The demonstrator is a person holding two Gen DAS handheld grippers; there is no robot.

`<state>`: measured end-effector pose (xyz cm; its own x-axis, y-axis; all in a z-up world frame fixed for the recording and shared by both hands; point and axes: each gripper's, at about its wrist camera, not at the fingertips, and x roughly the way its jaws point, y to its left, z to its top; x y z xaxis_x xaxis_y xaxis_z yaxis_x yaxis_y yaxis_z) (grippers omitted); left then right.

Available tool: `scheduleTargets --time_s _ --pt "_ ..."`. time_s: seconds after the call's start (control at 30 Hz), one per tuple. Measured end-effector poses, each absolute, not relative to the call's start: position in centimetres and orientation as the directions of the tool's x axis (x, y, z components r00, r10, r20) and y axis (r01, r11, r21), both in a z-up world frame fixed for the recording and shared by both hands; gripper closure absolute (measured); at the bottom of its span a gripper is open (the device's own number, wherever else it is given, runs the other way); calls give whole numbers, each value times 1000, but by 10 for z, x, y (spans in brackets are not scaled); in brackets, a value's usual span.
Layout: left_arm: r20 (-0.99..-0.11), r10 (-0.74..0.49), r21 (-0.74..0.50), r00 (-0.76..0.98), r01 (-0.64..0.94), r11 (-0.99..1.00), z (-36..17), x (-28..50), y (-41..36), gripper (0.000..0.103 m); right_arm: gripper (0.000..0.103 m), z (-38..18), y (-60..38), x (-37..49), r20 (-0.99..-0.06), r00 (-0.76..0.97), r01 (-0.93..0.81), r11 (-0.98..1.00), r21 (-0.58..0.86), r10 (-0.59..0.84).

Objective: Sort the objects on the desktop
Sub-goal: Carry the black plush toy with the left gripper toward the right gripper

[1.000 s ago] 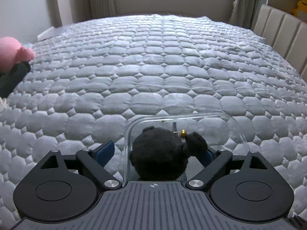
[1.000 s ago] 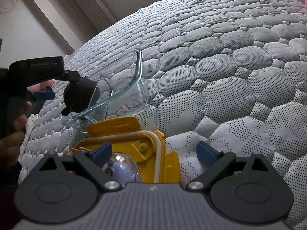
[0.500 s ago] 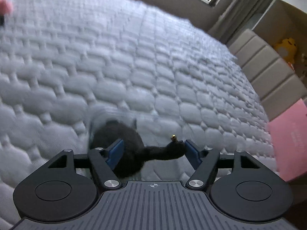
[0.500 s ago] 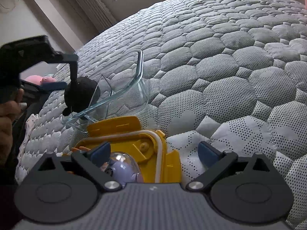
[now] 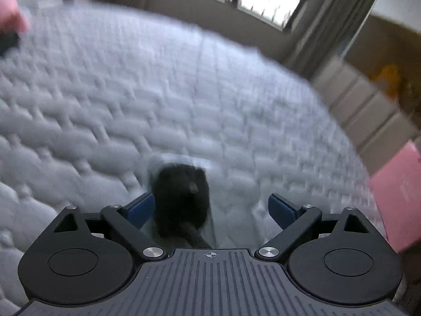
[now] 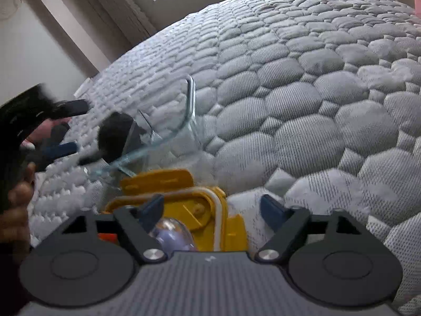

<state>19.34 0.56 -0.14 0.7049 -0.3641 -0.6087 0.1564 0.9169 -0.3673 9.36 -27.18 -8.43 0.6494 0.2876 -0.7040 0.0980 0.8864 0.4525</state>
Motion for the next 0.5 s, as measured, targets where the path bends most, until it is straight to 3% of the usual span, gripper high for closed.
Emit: scheduleTargets --time_s 0.07,0.2,0.33,0.5 --pt "-588 -386 -385 711 174 906 0 181 20 6 37 -71 -269 97 -691 664 83 890 449 286" --pt "-622 -405 -433 670 136 891 -21 162 49 6 76 -44 -238 118 -700 663 -5 937 349 265" --pt "-708 -240 -276 664 53 960 -38 139 52 6 80 -27 -195 159 -726 651 -74 970 233 224" --pt "-663 -429 -413 614 179 893 -44 122 58 4 82 -21 -141 220 -743 623 -153 970 191 245"
